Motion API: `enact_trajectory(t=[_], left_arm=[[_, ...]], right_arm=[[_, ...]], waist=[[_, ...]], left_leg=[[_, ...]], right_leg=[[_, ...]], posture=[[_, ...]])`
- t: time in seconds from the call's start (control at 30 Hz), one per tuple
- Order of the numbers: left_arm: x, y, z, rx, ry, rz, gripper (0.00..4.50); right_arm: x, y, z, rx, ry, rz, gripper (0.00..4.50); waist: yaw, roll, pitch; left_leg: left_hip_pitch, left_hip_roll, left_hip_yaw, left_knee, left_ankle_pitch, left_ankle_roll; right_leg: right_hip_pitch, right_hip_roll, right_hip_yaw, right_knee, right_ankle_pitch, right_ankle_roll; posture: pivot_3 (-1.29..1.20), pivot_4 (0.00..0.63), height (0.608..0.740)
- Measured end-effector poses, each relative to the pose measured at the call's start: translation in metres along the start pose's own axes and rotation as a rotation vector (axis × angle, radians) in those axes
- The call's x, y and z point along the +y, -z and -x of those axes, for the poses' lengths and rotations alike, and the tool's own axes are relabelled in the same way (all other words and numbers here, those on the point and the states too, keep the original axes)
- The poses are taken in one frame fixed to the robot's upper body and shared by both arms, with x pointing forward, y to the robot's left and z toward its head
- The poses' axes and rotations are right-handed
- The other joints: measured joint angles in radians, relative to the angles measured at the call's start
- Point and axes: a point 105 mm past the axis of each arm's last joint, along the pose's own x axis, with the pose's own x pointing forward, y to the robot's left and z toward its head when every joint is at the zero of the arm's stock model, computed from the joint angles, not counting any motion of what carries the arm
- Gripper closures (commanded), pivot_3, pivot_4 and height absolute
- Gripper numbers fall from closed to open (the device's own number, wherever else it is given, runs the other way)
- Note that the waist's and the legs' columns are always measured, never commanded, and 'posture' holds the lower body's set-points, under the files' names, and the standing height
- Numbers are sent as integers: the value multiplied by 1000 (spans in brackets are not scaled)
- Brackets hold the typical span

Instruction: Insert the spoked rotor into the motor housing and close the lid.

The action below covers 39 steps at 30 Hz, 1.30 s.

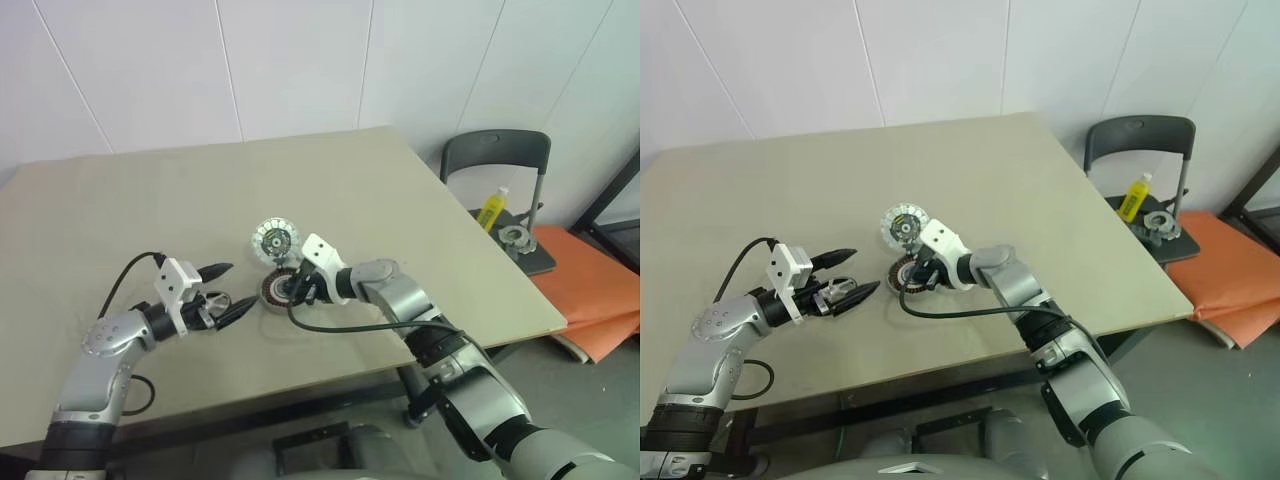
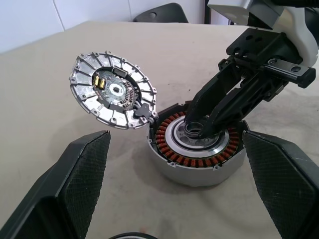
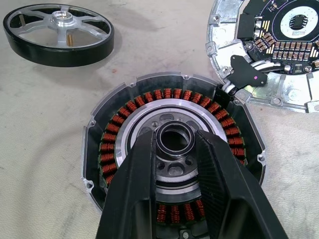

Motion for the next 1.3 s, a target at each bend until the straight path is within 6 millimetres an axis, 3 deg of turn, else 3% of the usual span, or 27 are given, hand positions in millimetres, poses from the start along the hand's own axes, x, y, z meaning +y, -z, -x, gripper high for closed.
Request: enact_trajectory(t=[0.57, 0.77, 1.17, 1.3], left_arm=[[1, 1, 0, 5, -12, -9, 0], [2, 2, 0, 11, -18, -13, 0], [3, 4, -1, 16, -21, -5, 0], [2, 5, -3, 14, -17, -3, 0]], right_arm=[[1, -1, 0, -3, -5, 3, 3728], [6, -1, -1, -5, -29, -4, 1728], [10, -6, -5, -39, -33, -53, 1728], [4, -16, -5, -111, 3, -106, 1728]], waist=[[0, 0, 0], [0, 0, 0], [0, 0, 0], [0, 0, 0]], left_leg=[[0, 0, 0, 0, 0, 0], [0, 0, 0, 0, 0, 0], [-1, 0, -1, -1, 0, 0], [-4, 0, 0, -1, 0, 0]], right_leg=[[0, 0, 0, 0, 0, 0], [0, 0, 0, 0, 0, 0], [-1, 0, 0, -1, 0, 0], [-4, 0, 0, 0, 0, 0]], posture=[[0, 0, 740], [0, 0, 740], [0, 0, 740], [0, 0, 740]])
